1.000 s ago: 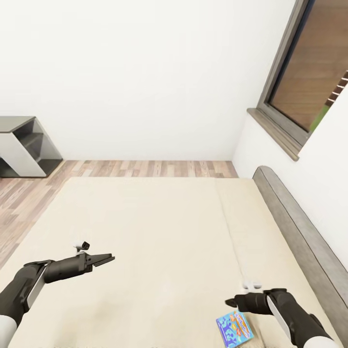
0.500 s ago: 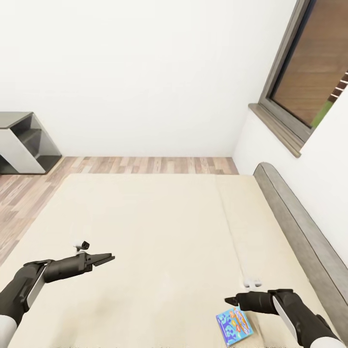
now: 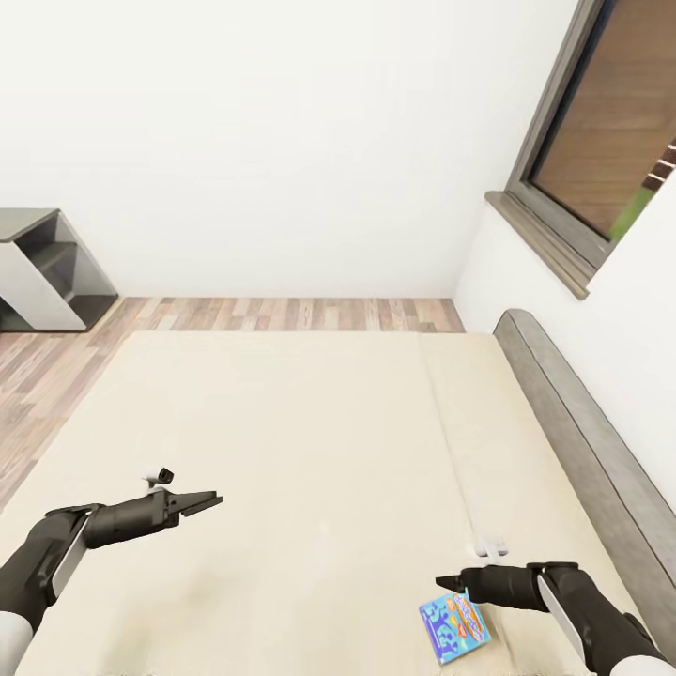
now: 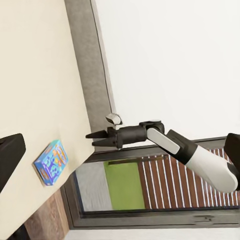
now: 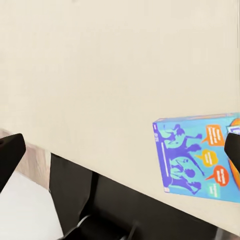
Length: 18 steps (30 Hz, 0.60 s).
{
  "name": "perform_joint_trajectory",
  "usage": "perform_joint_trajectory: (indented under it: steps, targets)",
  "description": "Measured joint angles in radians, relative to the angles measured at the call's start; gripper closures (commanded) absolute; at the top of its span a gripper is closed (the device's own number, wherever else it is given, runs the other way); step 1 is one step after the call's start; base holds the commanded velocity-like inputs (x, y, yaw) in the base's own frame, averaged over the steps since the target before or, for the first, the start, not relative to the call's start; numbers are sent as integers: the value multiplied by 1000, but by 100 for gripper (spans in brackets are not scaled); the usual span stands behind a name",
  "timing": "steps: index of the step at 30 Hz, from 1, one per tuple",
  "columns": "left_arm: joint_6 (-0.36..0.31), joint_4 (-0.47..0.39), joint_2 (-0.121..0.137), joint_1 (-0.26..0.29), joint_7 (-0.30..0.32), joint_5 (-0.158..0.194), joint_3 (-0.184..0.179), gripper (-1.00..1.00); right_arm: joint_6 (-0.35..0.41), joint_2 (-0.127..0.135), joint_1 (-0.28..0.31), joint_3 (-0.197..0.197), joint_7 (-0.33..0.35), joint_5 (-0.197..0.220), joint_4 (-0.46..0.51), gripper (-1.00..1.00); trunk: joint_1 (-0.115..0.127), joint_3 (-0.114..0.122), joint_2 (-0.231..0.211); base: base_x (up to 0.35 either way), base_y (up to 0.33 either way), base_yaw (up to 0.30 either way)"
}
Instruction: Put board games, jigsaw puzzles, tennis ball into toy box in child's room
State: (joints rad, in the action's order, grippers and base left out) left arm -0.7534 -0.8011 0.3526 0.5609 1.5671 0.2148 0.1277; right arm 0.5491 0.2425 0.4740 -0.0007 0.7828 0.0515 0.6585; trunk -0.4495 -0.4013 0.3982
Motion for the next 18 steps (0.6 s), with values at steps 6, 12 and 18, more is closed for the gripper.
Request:
perform_joint_trajectory:
  steps: [6, 12, 18]
  targets:
    - [0, 0, -1, 0, 0, 0, -2, -100, -25, -1, -6, -80, -1, 0, -29, -100, 0, -10, 0, 0, 0, 0]
    - [0, 0, 0, 0, 0, 0, 0, -100, -53, 5, -8, -145, 4, -3, -66, -100, 0, -19, 0, 0, 0, 0]
    - [1, 0, -1, 0, 0, 0, -3, -100, -56, 4, -8, -159, 1, -9, -78, -100, 0, -29, 0, 0, 0, 0]
